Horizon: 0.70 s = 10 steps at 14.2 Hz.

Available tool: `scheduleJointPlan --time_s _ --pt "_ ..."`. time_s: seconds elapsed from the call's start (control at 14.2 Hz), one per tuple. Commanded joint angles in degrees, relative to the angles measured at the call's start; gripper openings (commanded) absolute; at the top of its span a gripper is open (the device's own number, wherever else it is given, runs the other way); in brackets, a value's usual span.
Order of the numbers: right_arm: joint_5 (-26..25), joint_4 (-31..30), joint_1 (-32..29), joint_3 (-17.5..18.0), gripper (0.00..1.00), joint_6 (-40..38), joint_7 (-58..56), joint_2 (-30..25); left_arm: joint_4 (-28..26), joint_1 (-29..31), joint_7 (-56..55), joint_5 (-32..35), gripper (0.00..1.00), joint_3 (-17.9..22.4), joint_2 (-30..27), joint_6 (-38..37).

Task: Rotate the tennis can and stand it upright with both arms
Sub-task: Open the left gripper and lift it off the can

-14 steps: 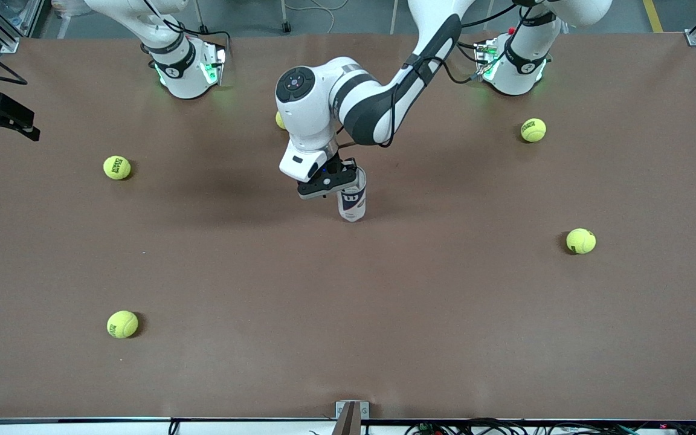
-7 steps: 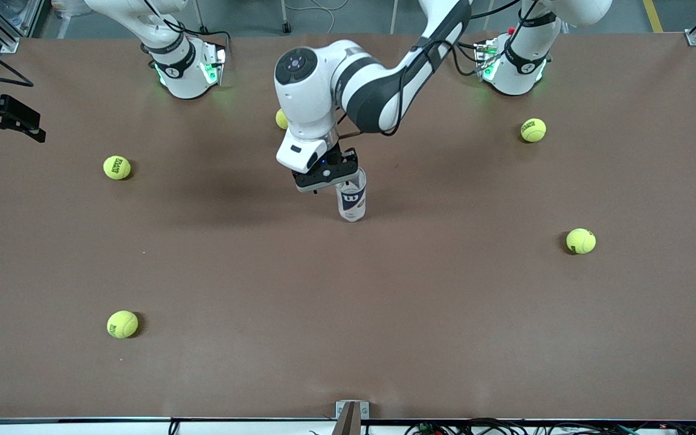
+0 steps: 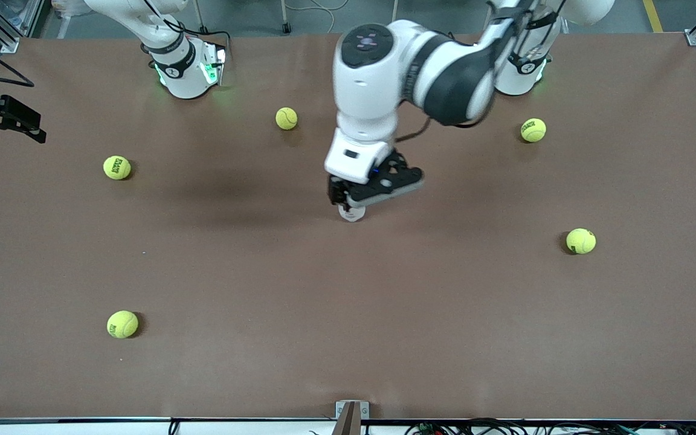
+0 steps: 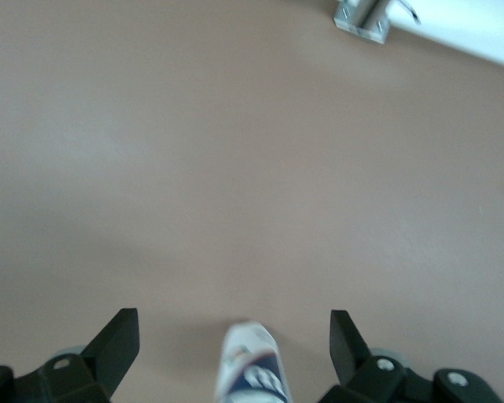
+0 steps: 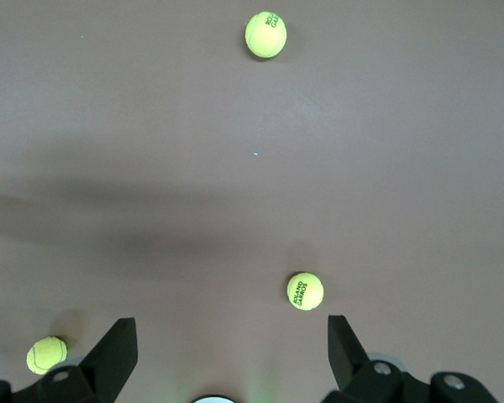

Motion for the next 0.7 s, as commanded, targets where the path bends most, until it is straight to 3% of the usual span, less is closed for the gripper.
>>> scheduleJointPlan --time_s 0.0,0.14,0.42,0.63 --pt "0.75 -1.56 -0.19 0.21 1.00 0.42 0.82 -1.72 -2.35 5.29 8.15 -0.57 1.00 -0.54 -4.12 -4.66" --pt "4.69 -1.47 -0.80 0.12 1.00 -0.46 3.36 -1.81 -2.35 9.94 14.57 -0.66 1.00 -0.63 -5.52 -7.40" --pt "4.44 -1.21 -0.90 0.21 1.00 -0.64 3.03 -1.81 -2.88 19.43 29.59 -1.79 1.00 -0.80 -9.12 -13.10" --pt "2.96 -0.77 -0.46 0.29 1.00 -0.55 2.50 -1.72 -6.30 25.77 39.97 -2.68 1.00 -0.80 -13.34 -13.65"
